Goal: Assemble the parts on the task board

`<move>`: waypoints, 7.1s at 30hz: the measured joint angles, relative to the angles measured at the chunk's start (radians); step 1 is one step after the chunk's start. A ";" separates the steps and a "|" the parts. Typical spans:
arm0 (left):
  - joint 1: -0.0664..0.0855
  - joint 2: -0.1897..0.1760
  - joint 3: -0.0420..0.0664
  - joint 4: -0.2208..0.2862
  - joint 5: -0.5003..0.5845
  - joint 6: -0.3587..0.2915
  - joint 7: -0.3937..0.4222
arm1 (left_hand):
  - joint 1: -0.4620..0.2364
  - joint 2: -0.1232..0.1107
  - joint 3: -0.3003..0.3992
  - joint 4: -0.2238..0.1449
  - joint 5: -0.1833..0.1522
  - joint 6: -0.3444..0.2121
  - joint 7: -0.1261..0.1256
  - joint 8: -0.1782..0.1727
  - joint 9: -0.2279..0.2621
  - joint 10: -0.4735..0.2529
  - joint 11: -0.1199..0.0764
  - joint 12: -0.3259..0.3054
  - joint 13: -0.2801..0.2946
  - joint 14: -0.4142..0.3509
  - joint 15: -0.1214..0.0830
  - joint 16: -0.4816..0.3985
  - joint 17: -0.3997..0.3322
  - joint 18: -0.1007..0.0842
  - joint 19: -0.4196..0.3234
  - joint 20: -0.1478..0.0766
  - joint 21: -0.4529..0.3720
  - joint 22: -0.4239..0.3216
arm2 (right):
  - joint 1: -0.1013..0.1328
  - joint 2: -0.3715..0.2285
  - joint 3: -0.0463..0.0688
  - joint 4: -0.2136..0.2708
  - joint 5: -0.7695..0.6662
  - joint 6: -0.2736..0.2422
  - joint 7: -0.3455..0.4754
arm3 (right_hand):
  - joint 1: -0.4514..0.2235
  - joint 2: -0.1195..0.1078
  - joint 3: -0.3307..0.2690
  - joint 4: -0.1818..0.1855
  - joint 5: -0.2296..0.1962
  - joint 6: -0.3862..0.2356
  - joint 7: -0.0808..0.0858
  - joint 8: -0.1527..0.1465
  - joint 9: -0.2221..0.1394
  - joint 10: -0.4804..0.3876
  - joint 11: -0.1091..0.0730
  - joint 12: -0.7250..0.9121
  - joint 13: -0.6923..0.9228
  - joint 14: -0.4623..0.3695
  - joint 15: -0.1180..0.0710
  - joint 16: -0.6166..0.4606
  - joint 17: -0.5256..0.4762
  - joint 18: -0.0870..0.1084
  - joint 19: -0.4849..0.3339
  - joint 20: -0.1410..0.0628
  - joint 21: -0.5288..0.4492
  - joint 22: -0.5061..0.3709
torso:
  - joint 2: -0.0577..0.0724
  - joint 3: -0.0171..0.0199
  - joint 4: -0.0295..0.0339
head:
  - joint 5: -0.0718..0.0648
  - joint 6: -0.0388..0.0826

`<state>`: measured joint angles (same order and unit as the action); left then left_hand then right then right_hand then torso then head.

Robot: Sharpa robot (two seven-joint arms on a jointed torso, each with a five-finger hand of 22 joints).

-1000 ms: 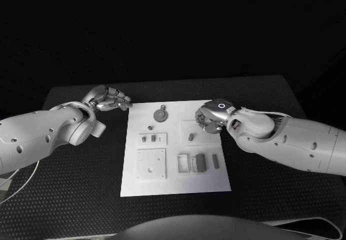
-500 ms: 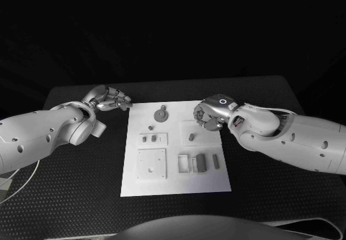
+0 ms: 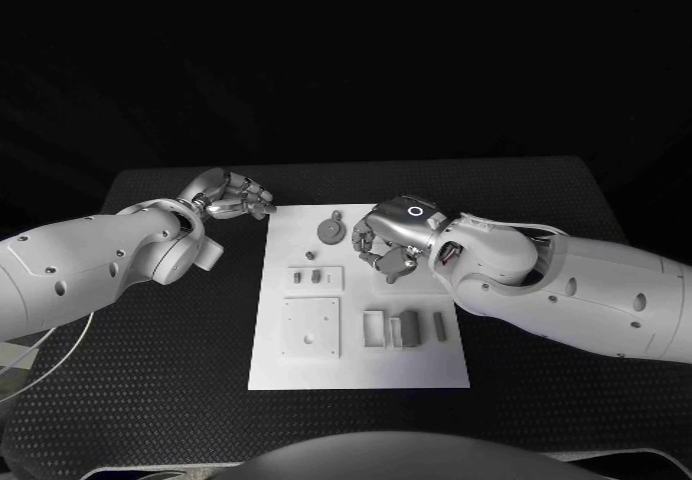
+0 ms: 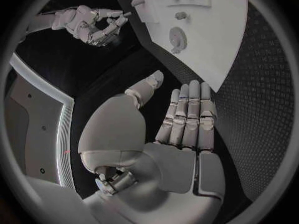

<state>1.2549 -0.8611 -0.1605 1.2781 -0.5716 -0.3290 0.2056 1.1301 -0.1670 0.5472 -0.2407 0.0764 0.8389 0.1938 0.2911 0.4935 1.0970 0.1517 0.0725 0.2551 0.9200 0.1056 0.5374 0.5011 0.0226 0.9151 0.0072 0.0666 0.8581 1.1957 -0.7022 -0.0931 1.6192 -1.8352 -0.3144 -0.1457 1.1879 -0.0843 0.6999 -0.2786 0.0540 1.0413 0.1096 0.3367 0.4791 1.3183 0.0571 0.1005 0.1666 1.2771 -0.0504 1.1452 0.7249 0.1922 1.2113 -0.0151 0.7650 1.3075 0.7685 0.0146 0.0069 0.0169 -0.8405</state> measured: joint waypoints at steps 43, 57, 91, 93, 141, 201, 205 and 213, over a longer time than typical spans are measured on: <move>0.012 0.027 0.000 -0.026 0.000 0.000 0.001 | 0.000 0.000 0.000 0.000 0.000 -0.003 -0.003 0.000 0.000 -0.006 0.001 0.000 -0.001 0.000 0.000 -0.012 0.010 0.000 0.000 0.000 0.000 -0.011 | -0.094 0.178 -0.051 -0.082 0.017 0.074 0.053 | -0.002 0.007 0.005 0.000 0.000 -0.001 0.002 -0.001 0.000 0.001 -0.003 -0.005 -0.002 -0.002 -0.002 0.000 0.003 0.000 0.000 -0.004 0.000 0.000 | 0.001 0.0000 -0.0011 | 0.169 -0.032; 0.013 0.028 0.000 -0.026 0.000 0.000 0.001 | 0.000 0.000 0.000 0.000 0.000 -0.003 -0.003 0.000 0.000 -0.006 0.001 0.000 -0.001 0.000 0.000 -0.012 0.011 0.000 0.000 0.000 0.000 -0.012 | -0.101 0.189 -0.058 -0.105 0.011 0.087 0.055 | -0.005 0.010 0.005 0.000 0.000 -0.002 0.002 -0.002 0.001 0.001 -0.002 -0.005 -0.002 -0.001 -0.001 0.000 0.004 0.000 -0.002 -0.003 0.000 0.000 | 0.001 -0.0001 -0.0005 | 0.173 -0.032; 0.013 0.027 0.000 -0.025 0.000 0.002 0.001 | 0.000 0.000 0.000 0.000 0.000 -0.007 0.001 0.000 0.000 -0.006 0.001 0.000 -0.001 0.000 0.000 -0.019 0.016 0.000 0.000 0.000 0.000 -0.017 | -0.101 0.200 -0.061 -0.134 0.002 0.102 0.062 | -0.011 0.006 0.007 -0.004 -0.001 -0.007 0.000 -0.002 0.001 -0.001 0.001 -0.006 -0.001 -0.002 -0.002 0.000 0.005 0.000 0.000 0.000 0.000 0.000 | 0.001 -0.0003 -0.0007 | 0.175 -0.032; 0.013 0.027 0.000 -0.025 0.000 0.002 0.001 | 0.000 0.000 0.000 0.000 0.000 -0.007 0.001 0.000 0.000 -0.006 0.001 0.000 -0.001 0.000 0.000 -0.019 0.016 0.000 0.000 0.000 0.000 -0.017 | -0.100 0.203 -0.064 -0.136 0.002 0.102 0.063 | -0.011 0.006 0.007 -0.004 -0.001 -0.007 0.000 -0.002 0.001 0.000 0.000 -0.006 -0.001 -0.002 -0.002 0.000 0.005 0.000 0.000 0.000 0.000 0.000 | 0.001 -0.0005 -0.0006 | 0.175 -0.032; 0.017 0.015 0.000 -0.022 0.000 0.003 -0.001 | 0.004 -0.004 0.000 0.000 0.000 -0.014 0.001 0.000 0.000 -0.016 0.005 0.000 -0.003 -0.003 0.003 -0.031 0.026 0.000 -0.004 0.004 0.000 -0.028 | -0.100 0.148 -0.083 -0.093 0.045 0.065 0.063 | -0.052 -0.107 -0.078 0.000 0.005 -0.213 0.049 -0.095 -0.039 -0.182 0.058 -0.036 -0.046 -0.059 0.063 0.005 0.033 0.000 -0.050 0.017 0.000 0.000 | 0.001 0.0009 -0.0015 | 0.163 -0.032; 0.017 0.014 0.000 -0.047 0.000 0.010 0.002 | 0.004 -0.004 0.000 0.000 0.000 -0.014 0.001 0.000 0.000 -0.016 0.005 0.000 -0.003 -0.003 0.003 -0.035 0.032 0.000 -0.007 0.007 0.000 -0.036 | 0.006 -0.036 -0.069 -0.072 0.054 0.177 0.019 | -0.047 -0.145 -0.082 0.084 0.004 -0.202 0.036 -0.043 -0.028 -0.212 0.067 -0.003 -0.043 -0.051 0.070 0.027 0.028 -0.009 -0.047 0.015 0.006 0.000 | -0.001 0.0013 -0.0040 | 0.122 -0.032; 0.017 0.014 0.000 -0.047 0.000 0.011 0.002 | 0.004 -0.004 0.000 0.000 0.000 -0.014 0.001 0.000 0.000 -0.016 0.005 0.000 -0.003 -0.003 0.003 -0.035 0.033 0.000 -0.007 0.007 0.000 -0.036 | 0.005 -0.035 -0.069 -0.067 0.054 0.176 0.022 | -0.044 -0.119 -0.087 0.070 0.004 -0.197 0.037 -0.037 -0.028 -0.188 0.061 0.003 -0.038 -0.042 0.065 0.027 0.026 -0.009 -0.039 0.013 0.010 0.000 | -0.001 0.0012 -0.0040 | 0.122 -0.032; 0.017 0.013 0.000 -0.047 0.000 0.014 0.002 | 0.004 -0.004 0.000 0.000 0.000 -0.014 0.001 0.000 0.000 -0.016 0.005 0.000 -0.003 -0.003 0.003 -0.039 0.035 0.000 -0.007 0.007 0.000 -0.037 | 0.005 -0.034 -0.069 -0.072 0.051 0.171 0.022 | -0.040 -0.084 -0.090 0.048 0.004 -0.187 0.044 -0.032 -0.028 -0.178 0.057 0.003 -0.036 -0.033 0.056 0.027 0.022 -0.010 -0.037 0.012 0.010 0.000 | -0.001 0.0009 -0.0040 | 0.122 -0.032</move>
<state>1.2721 -0.8478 -0.1607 1.2313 -0.5719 -0.3152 0.2071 1.1340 -0.1710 0.5472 -0.2407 0.0764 0.8252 0.1944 0.2911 0.4935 1.0808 0.1569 0.0725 0.2524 0.9166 0.1090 0.4987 0.5359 0.0227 0.9078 0.0144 0.0667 0.8207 1.2004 -0.7366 -0.1619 1.5468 -1.7841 -0.1430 -0.1238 1.1477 -0.1682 0.6098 -0.2309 0.0582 0.8546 0.1539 0.3044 0.4509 1.1407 0.1145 0.1036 0.1310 1.2436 0.0058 1.1724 0.7467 0.1823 1.1740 -0.0035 0.7747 1.3074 0.7674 0.0154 0.0029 0.1391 -0.8728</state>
